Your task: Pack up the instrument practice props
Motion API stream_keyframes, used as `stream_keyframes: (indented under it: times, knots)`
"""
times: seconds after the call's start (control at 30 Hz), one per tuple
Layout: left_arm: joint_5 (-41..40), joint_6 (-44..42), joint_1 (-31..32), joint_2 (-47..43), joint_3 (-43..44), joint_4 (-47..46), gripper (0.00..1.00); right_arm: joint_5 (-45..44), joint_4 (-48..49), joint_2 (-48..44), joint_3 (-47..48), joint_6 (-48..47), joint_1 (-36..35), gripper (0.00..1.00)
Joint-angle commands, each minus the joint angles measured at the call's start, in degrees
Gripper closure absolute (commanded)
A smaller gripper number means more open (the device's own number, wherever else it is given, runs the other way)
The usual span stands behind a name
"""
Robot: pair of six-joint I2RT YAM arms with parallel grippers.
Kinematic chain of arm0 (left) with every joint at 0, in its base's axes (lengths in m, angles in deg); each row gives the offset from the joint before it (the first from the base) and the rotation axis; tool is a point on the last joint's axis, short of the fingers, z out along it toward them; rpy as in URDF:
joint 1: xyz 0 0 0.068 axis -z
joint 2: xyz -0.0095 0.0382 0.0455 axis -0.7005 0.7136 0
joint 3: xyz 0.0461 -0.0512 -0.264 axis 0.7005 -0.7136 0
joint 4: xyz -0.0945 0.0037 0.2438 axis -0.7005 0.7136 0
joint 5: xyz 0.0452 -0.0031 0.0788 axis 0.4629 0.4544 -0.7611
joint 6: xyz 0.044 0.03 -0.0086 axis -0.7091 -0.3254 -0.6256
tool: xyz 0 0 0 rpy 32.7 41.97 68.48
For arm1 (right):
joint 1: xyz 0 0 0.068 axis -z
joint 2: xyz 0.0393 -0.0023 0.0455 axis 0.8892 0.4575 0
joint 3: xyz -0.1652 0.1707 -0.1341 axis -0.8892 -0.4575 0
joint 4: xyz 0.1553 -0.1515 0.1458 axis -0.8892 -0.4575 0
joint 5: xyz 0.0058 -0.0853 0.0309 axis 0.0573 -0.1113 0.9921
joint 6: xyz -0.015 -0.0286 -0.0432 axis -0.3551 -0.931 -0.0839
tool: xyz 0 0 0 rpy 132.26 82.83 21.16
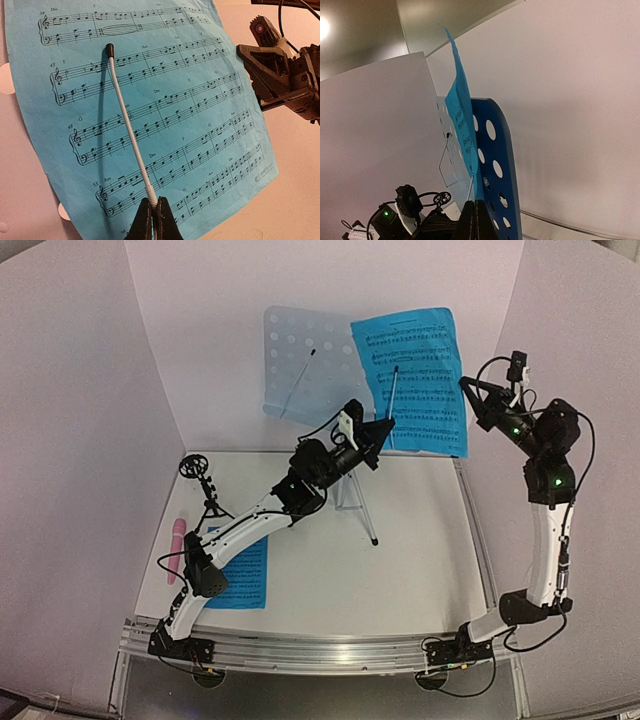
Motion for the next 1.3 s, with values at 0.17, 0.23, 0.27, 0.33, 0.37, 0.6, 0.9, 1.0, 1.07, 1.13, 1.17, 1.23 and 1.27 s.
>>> stream_keyframes:
  times: [0.17,0.23,0.27,0.33,0.37,0.6,0.9,1.0,1.07,1.13,1.17,1.23,1.27]
  knots:
    - [-1.4,-2.2,-0.2,-2.1,-1.1,1.2,1.00,-1.8,1.8,-2.9,-8.4,-0.4,-0.1,1.00]
    - [-1.4,-2.3,-0.2,-2.3,-1.3,1.1,1.00,-1.1,1.8,-3.7,-9.9,-0.9,-0.1,1.00]
    - [-1.4,-2.4,-0.2,-2.3,-1.4,1.1,1.00,-0.6,1.7,-3.8,-10.4,-1.0,-0.1,1.00]
    - [-1.3,-2.5,-0.2,-2.4,-1.6,0.9,1.00,-0.1,1.7,-3.9,-10.8,-1.1,-0.1,1.00]
    - [-1.2,-2.5,-0.2,-2.4,-1.5,0.9,1.00,0.0,1.7,-3.9,-10.8,-1.1,-0.1,1.00]
    - [-1.2,-2.6,-0.2,-2.5,-1.7,0.9,1.00,-0.1,1.7,-3.4,-11.3,-0.7,-0.1,0.79]
    - [-1.2,-2.6,-0.2,-2.4,-1.7,0.8,1.00,-1.1,1.6,-1.1,-11.2,-0.3,-0.2,0.66]
    - [-1.2,-2.6,-0.2,-2.4,-1.7,0.8,1.00,-1.0,1.6,-0.2,-10.7,-0.4,-0.1,0.62]
    - [-1.2,-2.6,-0.2,-2.3,-1.7,0.8,1.00,-0.8,1.6,0.6,-10.1,-0.2,-0.1,0.61]
    - [-1.2,-2.6,-0.2,-2.4,-1.7,0.8,1.00,-0.4,1.6,1.2,-9.5,-0.1,-0.1,0.62]
    - [-1.2,-2.6,-0.2,-2.4,-1.7,0.8,1.00,-0.1,1.6,1.5,-9.3,0.0,-0.1,0.64]
    - [-1.2,-2.6,-0.2,-2.4,-1.7,0.8,1.00,0.0,1.7,1.5,-9.1,0.0,-0.1,0.76]
    - [-1.2,-2.6,-0.2,-2.4,-1.7,0.8,1.00,0.1,1.7,1.3,-9.1,0.0,-0.1,0.81]
